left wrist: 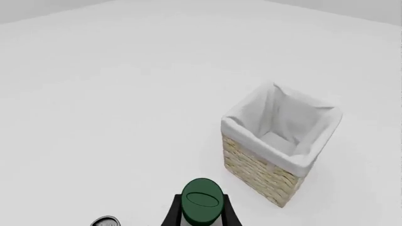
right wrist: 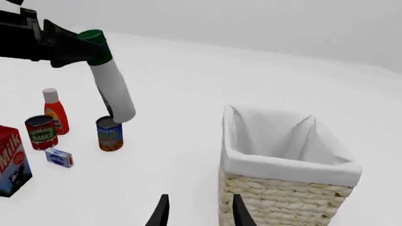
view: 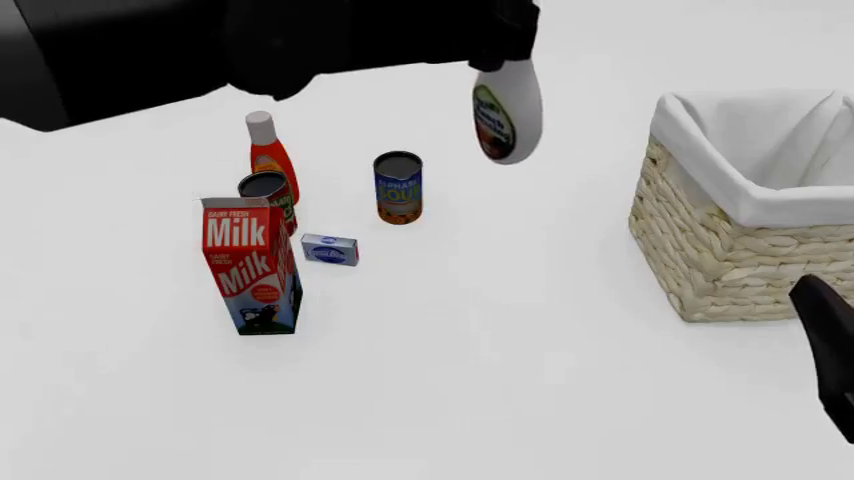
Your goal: Pick the salad dressing and place it in the basket.
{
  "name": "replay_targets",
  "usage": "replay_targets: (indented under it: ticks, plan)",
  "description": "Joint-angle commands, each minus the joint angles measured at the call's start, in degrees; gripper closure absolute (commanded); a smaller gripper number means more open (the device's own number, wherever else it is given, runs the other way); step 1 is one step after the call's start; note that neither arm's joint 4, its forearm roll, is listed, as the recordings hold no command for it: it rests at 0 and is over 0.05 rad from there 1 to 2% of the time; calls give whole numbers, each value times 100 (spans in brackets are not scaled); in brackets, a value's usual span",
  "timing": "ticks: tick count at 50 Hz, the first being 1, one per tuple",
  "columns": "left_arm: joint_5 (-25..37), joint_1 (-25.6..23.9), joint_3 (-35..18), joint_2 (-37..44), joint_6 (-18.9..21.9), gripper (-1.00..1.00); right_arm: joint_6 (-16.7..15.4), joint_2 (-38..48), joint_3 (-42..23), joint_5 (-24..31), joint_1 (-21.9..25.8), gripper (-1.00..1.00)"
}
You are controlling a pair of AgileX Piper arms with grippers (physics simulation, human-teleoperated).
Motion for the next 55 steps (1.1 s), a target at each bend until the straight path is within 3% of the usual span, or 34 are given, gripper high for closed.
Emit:
replay_targets:
  ticks: [1, 5, 9, 25, 37, 55]
  plan:
    - [-53, -52, 31, -53, 92, 100, -532, 518, -513, 186, 526, -100]
    - [-83, -60, 76, -42, 83, 100, -733, 871, -712, 123, 656, -100]
    - [-91, -73, 92, -36, 89, 100, -647, 1160, -946, 131, 788, -100]
    - [-92, -167, 150, -81, 117, 100, -817, 2682, -1760, -317, 1263, -100]
    - [-20, -150, 78, -86, 113, 100, -828, 3298, -2152, -555, 1622, -100]
    - [39, -232, 90, -176, 108, 100, -1166, 3857, -2309, -1326, 1848, -100]
